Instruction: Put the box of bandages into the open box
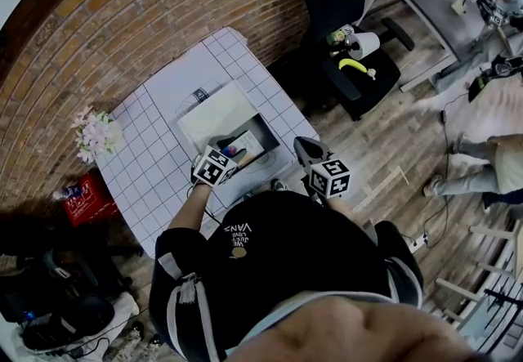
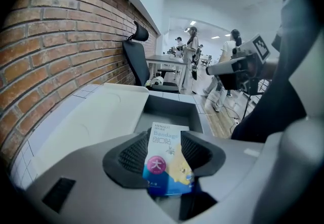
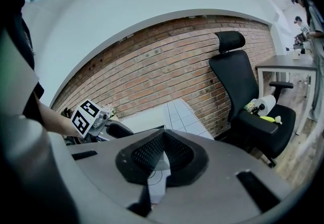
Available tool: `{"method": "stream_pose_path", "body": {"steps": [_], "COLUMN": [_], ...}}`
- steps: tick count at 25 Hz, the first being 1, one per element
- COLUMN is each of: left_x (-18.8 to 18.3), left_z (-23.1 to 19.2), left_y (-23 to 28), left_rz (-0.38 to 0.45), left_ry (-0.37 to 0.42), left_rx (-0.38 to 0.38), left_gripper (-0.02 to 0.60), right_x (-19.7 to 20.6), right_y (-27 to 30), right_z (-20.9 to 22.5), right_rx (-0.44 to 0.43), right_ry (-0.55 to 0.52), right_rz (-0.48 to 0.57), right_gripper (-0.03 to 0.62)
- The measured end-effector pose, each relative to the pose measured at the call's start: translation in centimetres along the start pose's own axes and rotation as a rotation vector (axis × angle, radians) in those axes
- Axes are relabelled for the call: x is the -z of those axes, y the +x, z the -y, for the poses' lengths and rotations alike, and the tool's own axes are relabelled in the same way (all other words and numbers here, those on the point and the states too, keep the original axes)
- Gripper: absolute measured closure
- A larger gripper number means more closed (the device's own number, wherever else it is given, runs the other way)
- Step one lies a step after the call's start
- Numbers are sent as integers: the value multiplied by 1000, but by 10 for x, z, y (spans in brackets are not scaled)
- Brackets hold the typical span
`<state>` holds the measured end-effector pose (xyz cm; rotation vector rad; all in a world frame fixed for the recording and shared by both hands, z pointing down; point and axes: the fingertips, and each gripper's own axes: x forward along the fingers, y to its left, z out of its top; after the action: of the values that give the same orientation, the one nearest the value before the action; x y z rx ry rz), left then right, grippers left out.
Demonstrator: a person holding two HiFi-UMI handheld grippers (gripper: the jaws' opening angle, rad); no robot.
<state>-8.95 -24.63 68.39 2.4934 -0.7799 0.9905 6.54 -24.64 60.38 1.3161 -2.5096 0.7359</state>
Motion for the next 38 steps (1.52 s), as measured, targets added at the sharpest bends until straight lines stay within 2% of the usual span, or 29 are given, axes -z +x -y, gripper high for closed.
{"method": "stream_pose_path", "body": {"steps": [5, 15, 18, 25, 32, 38], "left_x": [-8, -34, -41, -54, -51, -42], "left_z": [-5, -16, -14, 0, 13, 28], "left_y": [-9, -39, -49, -72, -89, -98], "left_rz": [70, 254, 308, 392, 441, 470], "left_ry": [-79, -201, -231, -248, -281, -336], "left_rx": [-36, -181, -223, -343, -476, -544], "left_gripper": [387, 391, 421, 512, 552, 563], "right_x": [-4, -18, -24, -35, -31, -31], "right_y": [3, 11, 13, 16, 22, 24], "right_z": [-1, -5, -9, -15, -16, -20], "right_rx": [-14, -94, -141, -235, -312, -363], "right_ry": [-10, -49, -72, -135, -179, -204], "right_rz": [2, 10, 13, 16, -7, -8], "right_gripper": [597, 597, 597, 597, 597, 597]}}
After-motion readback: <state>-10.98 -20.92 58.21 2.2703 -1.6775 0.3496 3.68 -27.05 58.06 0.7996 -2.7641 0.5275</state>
